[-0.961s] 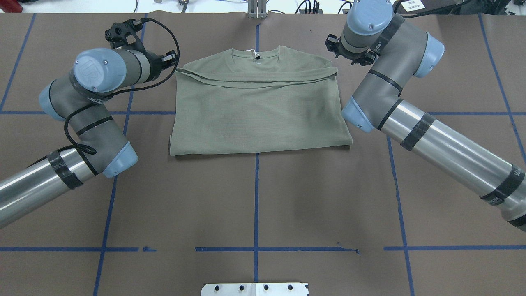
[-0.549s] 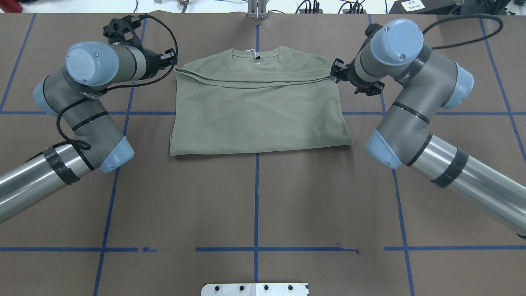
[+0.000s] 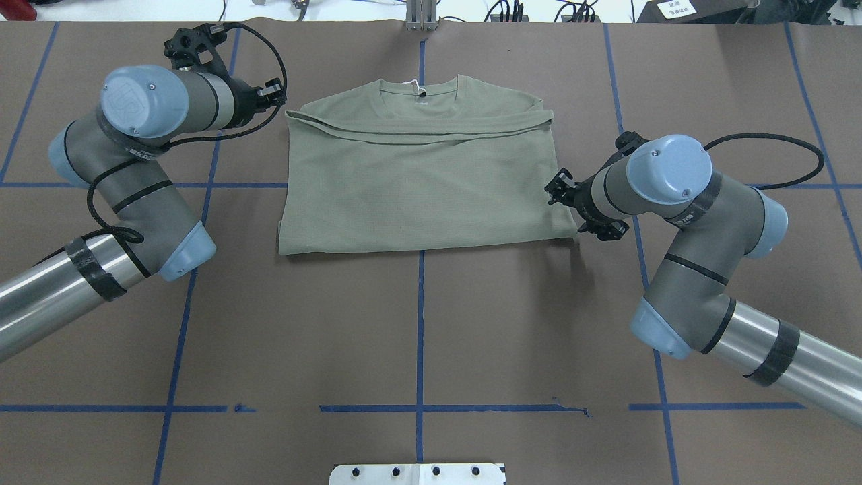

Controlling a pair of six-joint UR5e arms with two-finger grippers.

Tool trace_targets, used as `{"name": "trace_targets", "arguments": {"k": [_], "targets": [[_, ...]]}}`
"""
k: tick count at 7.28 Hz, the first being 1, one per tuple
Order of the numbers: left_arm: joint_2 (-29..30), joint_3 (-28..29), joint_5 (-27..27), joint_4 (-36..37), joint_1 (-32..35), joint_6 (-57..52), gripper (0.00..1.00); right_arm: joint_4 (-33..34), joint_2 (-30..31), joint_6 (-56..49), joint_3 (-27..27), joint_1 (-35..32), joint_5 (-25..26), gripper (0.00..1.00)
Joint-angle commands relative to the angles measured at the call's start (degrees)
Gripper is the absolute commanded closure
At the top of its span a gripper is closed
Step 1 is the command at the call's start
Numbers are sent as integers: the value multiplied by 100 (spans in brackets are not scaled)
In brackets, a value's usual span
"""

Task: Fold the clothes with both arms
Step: 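Release the hem and move the right gripper to the folded shirt's near corner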

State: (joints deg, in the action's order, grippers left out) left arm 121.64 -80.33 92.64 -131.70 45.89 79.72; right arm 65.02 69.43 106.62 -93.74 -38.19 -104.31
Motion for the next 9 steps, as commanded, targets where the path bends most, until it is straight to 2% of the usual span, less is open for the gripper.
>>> {"name": "trace_targets", "arguments": {"k": [1, 2, 3, 5, 7, 8, 9], "targets": [[0, 0, -9, 4, -1, 0, 55, -60, 53, 34, 14, 75, 24, 32], [-9, 9, -9, 4, 8, 8, 55, -60, 53, 69, 14, 75, 16, 70], [0, 9, -9, 12, 8, 43, 55, -69, 62, 95, -12, 75, 16, 100], [0, 9, -9, 48, 8, 52, 55, -69, 149, 87, -169, 75, 16, 100], [17, -43, 9, 4, -18, 61, 55, -51, 403, 104, -694, 266, 7, 100], [-52, -340, 296, -5, -131, 70, 55, 36, 753, 122, -1255, 564, 7, 100], [-236, -830, 1108, 21, -167, 235, 55, 124, 1191, 235, -1808, 689, -80, 100]]}}
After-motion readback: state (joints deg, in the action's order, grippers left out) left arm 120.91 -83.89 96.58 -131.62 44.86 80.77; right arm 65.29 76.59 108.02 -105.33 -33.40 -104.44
